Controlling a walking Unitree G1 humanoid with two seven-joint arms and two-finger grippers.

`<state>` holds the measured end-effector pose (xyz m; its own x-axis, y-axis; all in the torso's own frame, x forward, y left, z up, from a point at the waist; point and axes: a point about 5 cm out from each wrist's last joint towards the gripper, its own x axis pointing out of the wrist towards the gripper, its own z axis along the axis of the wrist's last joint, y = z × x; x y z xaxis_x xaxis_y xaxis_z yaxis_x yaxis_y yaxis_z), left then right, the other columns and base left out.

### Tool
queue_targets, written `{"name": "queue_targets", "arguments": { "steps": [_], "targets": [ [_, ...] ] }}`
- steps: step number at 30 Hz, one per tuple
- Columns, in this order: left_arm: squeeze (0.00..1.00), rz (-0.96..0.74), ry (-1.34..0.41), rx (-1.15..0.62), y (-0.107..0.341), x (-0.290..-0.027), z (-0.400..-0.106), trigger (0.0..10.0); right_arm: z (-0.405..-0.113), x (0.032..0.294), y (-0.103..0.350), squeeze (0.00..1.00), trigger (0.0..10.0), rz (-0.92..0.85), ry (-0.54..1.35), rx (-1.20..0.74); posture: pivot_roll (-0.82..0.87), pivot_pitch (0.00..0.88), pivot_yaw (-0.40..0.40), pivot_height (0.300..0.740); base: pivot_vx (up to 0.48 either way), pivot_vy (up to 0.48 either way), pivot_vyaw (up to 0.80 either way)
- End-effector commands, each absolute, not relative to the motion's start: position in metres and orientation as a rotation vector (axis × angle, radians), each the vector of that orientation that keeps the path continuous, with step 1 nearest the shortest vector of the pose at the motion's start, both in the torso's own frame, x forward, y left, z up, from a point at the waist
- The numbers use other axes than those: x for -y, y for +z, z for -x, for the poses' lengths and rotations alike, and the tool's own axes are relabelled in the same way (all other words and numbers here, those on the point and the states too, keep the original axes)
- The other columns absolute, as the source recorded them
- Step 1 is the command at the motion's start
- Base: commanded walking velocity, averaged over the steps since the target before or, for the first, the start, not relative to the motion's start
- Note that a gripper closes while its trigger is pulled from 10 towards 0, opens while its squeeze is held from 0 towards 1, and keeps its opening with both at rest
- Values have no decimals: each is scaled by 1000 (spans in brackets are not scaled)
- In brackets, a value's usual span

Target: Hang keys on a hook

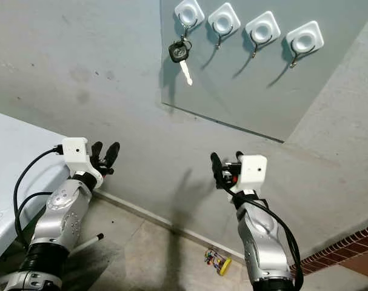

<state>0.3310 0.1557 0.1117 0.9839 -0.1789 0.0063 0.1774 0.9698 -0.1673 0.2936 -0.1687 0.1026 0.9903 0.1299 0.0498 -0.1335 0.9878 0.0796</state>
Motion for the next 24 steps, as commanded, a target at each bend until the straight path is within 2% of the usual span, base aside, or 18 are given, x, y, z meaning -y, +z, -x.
{"name": "queue_targets", "arguments": {
  "steps": [1, 9, 17, 21, 24],
  "targets": [
    [0, 148, -195, -28, 103, -152, -327, 10000, -291, 173, 103, 0, 10000, -58, 109, 61, -71, 46, 3, 740, 0, 0, 0],
    [0, 159, -190, -33, 97, -153, -324, 10000, -289, 172, 96, 0, 10000, -47, 80, 58, -59, 48, 30, 740, 0, 0, 0],
    [0, 194, -251, -36, 106, -151, -335, 10000, -291, 166, 101, 0, 10000, -87, 63, 92, -80, 45, 66, 740, 0, 0, 0],
    [0, 182, -275, -31, 107, -152, -336, 10000, -287, 166, 98, 0, 10000, -19, 71, 91, -92, 45, 66, 740, 0, 0, 0],
    [0, 187, -277, -33, 108, -152, -336, 10000, -287, 167, 98, 0, 10000, -18, 65, 88, -87, 45, 57, 740, 0, 0, 683]
  ]
}}
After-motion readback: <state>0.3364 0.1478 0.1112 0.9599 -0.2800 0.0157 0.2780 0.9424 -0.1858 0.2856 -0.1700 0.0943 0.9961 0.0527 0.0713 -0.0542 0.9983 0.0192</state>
